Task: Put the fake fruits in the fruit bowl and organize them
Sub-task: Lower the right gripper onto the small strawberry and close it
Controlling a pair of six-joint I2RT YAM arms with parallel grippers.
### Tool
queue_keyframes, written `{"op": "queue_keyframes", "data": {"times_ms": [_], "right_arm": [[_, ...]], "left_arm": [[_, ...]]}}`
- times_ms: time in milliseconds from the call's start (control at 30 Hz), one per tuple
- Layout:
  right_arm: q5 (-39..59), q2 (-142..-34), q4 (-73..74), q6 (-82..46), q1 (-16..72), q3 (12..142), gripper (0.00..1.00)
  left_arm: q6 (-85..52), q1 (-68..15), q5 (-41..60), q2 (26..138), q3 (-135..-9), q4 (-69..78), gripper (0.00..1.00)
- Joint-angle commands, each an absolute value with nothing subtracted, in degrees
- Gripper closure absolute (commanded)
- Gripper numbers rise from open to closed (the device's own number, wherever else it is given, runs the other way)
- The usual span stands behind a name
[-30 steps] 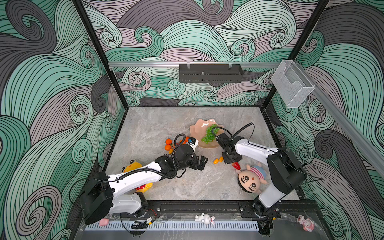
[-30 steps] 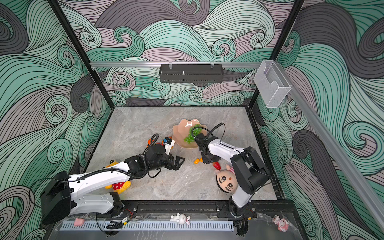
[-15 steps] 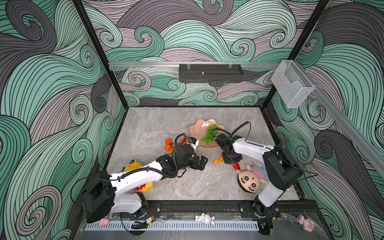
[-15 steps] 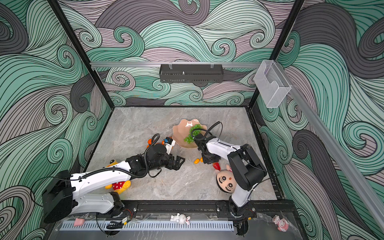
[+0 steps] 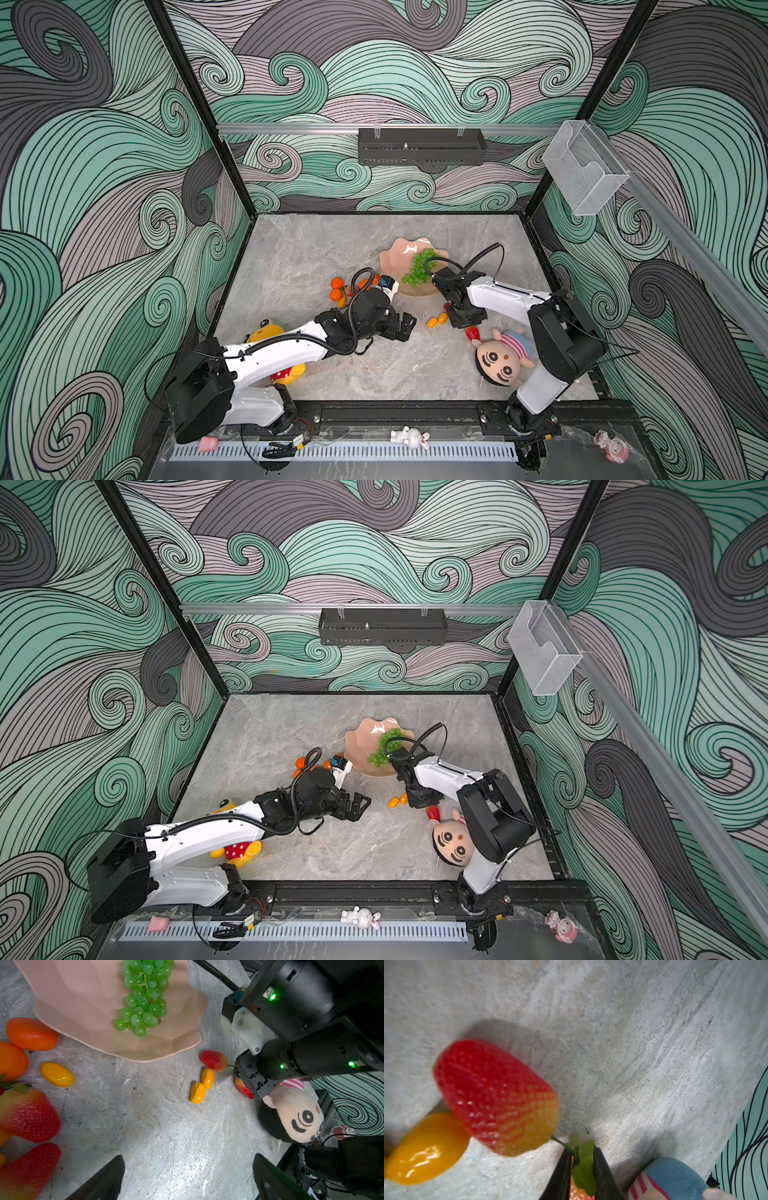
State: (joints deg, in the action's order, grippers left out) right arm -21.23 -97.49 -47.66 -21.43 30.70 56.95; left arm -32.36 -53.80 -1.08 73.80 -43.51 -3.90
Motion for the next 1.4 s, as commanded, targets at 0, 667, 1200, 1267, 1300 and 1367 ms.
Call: {"op": "queue_keyframes", "data": {"times_ms": [0,667,1200,1267,1300,1367], "right_arm": [[-22.21,-96.24,-48.81,-22.05,29.85,56.19,0.8],[-20.24,-97.76,-48.77,-21.79,28.12,56.66,0.85],[-22.06,-89.45,-48.77,-22.39,27.26,54.54,0.99],[-22.29,-86.97,-48.73,-22.86,26.84,54.0,1.0],[-22.37,-85.46,-48.71,-23.17,26.52,53.72,1.0],[-22.89,-82.17,-48.79,-23.78,26.11,53.22,1.0]], "left_arm": [[-31.97,-54.18,-0.97,74.06,-45.98,-4.69,0.01],[-31.99,-54.16,-1.21,73.65,-45.8,-5.23,0.02],[-29.67,-54.22,-1.34,74.88,-49.25,-7.03,0.02],[-29.62,-54.13,-1.54,74.87,-49.72,-7.13,0.01],[-29.75,-54.12,-1.78,74.79,-50.11,-7.47,0.01],[-30.25,-54.01,-2.26,74.31,-50.57,-7.74,0.01]]}}
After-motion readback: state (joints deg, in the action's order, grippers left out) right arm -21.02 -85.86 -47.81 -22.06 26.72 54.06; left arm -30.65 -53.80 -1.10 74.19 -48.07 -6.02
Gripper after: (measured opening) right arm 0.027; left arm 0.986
